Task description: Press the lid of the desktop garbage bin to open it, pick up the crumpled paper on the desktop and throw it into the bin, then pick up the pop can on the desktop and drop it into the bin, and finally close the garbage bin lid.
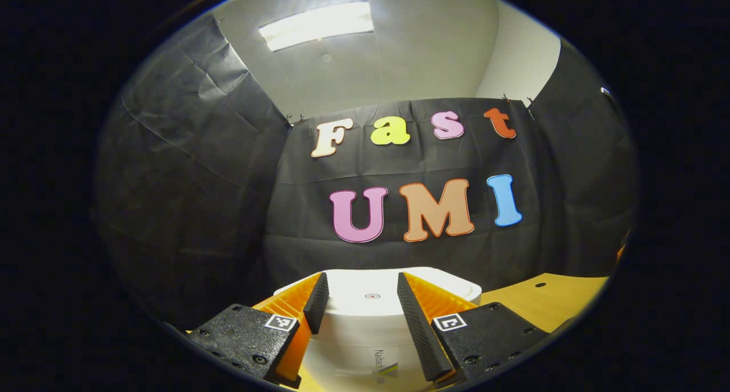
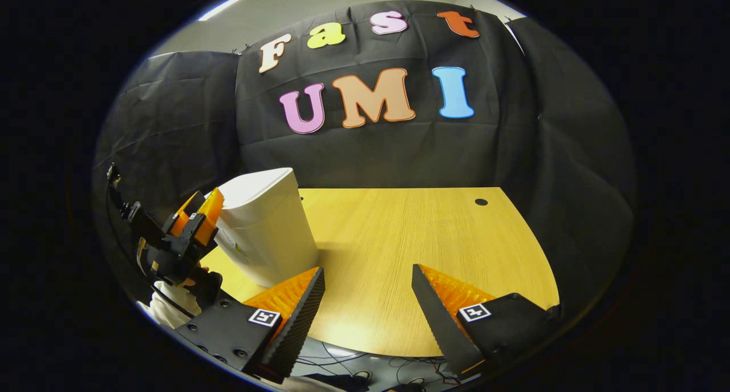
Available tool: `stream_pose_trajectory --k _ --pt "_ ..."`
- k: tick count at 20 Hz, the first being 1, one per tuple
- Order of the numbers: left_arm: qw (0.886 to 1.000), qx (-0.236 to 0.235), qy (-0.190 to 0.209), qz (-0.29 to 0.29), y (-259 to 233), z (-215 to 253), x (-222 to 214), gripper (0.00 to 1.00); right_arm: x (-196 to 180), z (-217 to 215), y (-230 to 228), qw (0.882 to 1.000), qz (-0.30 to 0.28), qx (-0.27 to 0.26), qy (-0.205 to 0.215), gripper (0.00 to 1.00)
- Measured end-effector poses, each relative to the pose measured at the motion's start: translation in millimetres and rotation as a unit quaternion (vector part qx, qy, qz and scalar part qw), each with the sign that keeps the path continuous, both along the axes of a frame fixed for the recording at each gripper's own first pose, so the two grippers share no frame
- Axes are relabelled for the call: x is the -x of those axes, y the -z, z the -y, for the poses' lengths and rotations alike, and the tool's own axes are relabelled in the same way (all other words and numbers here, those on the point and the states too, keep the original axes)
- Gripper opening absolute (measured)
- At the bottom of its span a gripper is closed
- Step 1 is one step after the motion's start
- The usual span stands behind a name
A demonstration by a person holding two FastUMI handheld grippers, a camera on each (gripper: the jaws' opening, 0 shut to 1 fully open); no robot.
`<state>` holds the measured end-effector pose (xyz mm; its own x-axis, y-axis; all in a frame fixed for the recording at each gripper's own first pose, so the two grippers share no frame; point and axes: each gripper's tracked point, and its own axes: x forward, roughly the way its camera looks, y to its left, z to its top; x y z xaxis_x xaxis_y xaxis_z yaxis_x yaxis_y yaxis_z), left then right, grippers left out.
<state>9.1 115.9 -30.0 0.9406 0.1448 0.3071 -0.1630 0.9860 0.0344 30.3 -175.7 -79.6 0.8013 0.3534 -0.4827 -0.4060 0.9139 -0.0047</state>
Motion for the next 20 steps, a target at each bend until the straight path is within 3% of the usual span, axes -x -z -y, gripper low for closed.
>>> stream_pose_trajectory --k 4,10,13,15,16,19,20 --pt "0.999 -0.009 -0.006 -0.035 3.0 -0.5 -1.6 0.71 -2.7 4.6 -5.0 1.0 0.005 -0.01 0.006 0.97" --pt "0.999 -0.037 0.005 0.012 -52.0 17.4 9.1 0.77 -6.5 3.2 -12.3 1.0 0.016 -0.015 0.001 0.97" --pt "0.999 -0.036 0.033 0.014 -68.0 44.9 16.2 0.85 -8.4 1.9 -21.4 0.999 0.029 -0.025 -0.001 0.97" --pt "0.997 -0.046 0.055 0.01 -75.8 71.1 23.9 0.83 -11.2 1.8 -35.5 0.998 0.044 -0.041 0.002 0.97" --pt "0.996 -0.049 0.07 0.01 -80.2 87.4 27.5 0.92 -12.9 5.8 -41.7 0.997 0.053 -0.048 0.006 0.97" --pt "0.991 -0.042 0.126 0.009 -87.1 139.0 40.4 0.93 -16.7 20.2 -58.2 0.994 0.081 -0.069 0.029 0.97" --pt "0.989 -0.036 0.142 0.007 -86.5 153.0 46.8 0.99 -17.1 26.5 -60.7 0.993 0.088 -0.073 0.039 0.97"
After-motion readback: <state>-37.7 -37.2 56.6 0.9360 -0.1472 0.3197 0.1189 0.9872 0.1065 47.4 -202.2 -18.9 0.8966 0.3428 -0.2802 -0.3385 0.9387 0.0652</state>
